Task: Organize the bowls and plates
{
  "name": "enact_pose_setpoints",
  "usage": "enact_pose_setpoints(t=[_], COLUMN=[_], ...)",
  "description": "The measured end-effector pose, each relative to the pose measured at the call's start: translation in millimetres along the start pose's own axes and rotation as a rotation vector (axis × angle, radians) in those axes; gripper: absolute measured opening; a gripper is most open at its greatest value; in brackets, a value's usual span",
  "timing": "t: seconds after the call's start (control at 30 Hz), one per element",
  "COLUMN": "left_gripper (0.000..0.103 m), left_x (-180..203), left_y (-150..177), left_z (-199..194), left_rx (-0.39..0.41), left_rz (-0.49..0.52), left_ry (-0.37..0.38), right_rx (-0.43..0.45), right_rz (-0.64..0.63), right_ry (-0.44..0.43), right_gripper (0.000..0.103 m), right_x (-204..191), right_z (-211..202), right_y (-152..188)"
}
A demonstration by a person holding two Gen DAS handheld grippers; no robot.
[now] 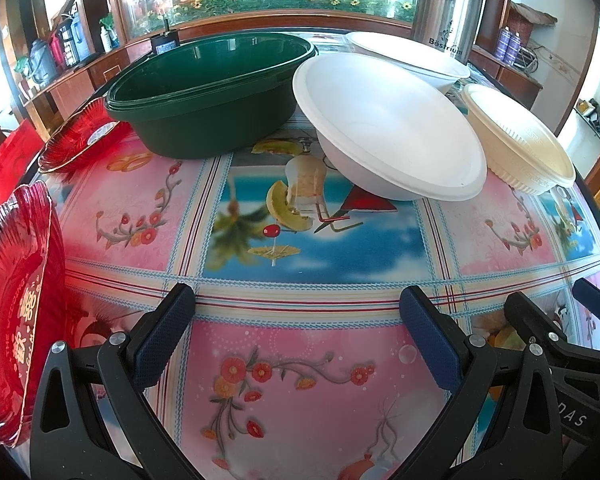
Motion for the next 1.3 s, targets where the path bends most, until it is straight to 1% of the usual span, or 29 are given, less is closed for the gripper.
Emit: enact_pose_setpoints(t=[0.13, 0.43, 0.83, 1.2, 1.3], left_gripper=[0.103, 0.103, 0.103, 0.103, 0.103], left_x=[-0.9, -4.9, -6.4, -6.6, -6.4], left_y=[0.3, 3.1, 6.9, 7.7, 9.3], left_z=[-0.2, -2.8, -5.0, -6.2, -9.3], left_rx=[-0.006, -0.048, -0.022, -0.028, -0.038], left_rz=[0.000, 0.021, 0.031, 0.028, 0.025], left_ry=[-0.001, 0.014, 0.024, 0.019, 0.022], right_rx=[0.000, 0.000, 0.000, 0.000, -0.003], right_rz=[0.000, 0.000, 0.000, -0.001, -0.004], right_ry=[0.000, 0.000, 0.000, -0.001, -0.022], right_gripper=[0.103, 0.103, 0.103, 0.103, 0.103], right_x=[0.0, -0.1, 0.1, 0.1, -1.3], right_z=[0.0, 0.0, -0.2, 0.9, 0.4], right_y=[0.0, 0.0, -0.2, -0.3, -0.4])
Point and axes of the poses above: each gripper's, at about its wrist camera, not at the fingertips, and z roughly the way its jaws point, x to its right, y to its underside, the point moved 5 cm from there along z, roughly the way its jaws point, and after that the axes turned 2 degrees about -y, right-handed, at the moved point
